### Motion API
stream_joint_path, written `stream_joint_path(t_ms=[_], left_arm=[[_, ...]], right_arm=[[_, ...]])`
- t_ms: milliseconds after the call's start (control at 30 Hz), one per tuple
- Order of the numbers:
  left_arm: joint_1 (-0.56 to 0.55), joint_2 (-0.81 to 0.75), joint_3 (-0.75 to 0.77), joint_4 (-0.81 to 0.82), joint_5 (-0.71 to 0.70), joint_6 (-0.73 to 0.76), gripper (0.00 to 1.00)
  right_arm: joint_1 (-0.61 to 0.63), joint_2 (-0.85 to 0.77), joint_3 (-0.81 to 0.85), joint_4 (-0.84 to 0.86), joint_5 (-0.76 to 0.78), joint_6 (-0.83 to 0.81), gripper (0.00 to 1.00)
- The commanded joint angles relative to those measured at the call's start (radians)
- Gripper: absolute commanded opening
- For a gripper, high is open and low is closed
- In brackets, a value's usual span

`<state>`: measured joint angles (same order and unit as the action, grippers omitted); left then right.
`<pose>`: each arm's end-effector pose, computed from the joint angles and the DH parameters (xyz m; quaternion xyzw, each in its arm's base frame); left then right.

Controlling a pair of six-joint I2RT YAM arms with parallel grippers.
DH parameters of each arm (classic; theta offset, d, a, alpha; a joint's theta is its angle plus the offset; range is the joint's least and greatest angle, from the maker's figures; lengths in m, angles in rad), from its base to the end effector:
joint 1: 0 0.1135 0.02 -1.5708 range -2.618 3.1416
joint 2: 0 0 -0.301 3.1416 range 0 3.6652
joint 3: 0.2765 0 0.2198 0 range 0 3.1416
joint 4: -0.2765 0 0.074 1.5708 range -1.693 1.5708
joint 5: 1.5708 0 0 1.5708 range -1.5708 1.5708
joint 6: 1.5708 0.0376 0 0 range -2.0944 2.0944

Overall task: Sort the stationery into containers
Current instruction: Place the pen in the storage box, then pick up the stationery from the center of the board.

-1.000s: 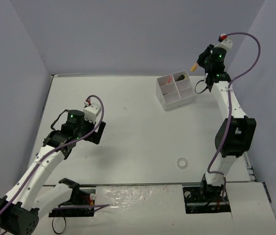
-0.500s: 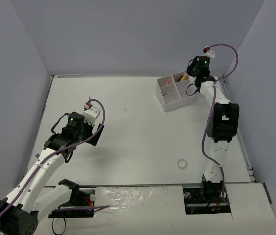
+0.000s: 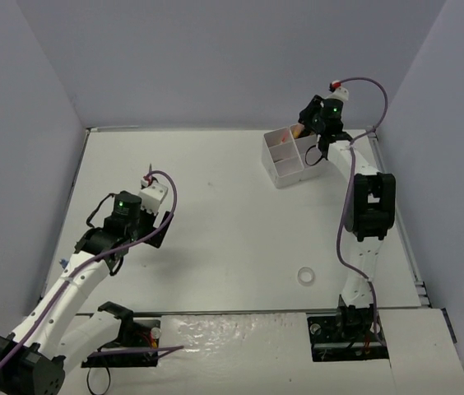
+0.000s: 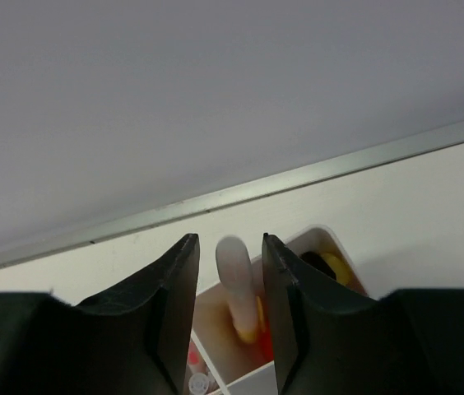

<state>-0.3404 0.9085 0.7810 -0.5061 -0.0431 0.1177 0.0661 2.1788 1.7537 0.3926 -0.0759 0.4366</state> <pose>0.1346 -0.0459 0.3174 0.1931 0.8709 -0.0311 0.4509 0.5194 0.0372 0.3244 0.1063 0.7106 0.1993 0.6664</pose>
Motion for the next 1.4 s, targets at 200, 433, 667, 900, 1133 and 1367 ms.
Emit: stream_joint_path(t_ms=[200,433,667,900,1133,1367], left_arm=[[0.005,-0.022,0.041,0.042,-0.001,0.035,0.97],[0.031,-0.003,0.181,-0.134,-0.035,0.106,0.97],[0.035,0.084,0.362,-0.483,-0.14,0.238,0.97],[0.054,0.006,0.335,-0.511,-0.126,0.251,0.97],[0.055,-0.034,0.259,-0.424,-0.134,0.259,0.97],[0.055,-0.043,0.175,-0.277,-0.122,0.23,0.97]], right_arm=[[0.007,-0.217,-0.035,-0.03,0.029,-0.088,0.67],[0.021,-0.474,-0.142,-0.259,0.014,-0.125,0.83],[0.029,-0.674,-0.322,-0.362,-0.141,-0.142,1.0],[-0.026,-0.765,-0.475,-0.422,-0.389,-0.049,1.0],[0.008,-0.839,-0.563,-0.593,-0.215,-0.006,1.0],[0.06,-0.933,-0.657,-0.844,-0.128,0.063,1.0]])
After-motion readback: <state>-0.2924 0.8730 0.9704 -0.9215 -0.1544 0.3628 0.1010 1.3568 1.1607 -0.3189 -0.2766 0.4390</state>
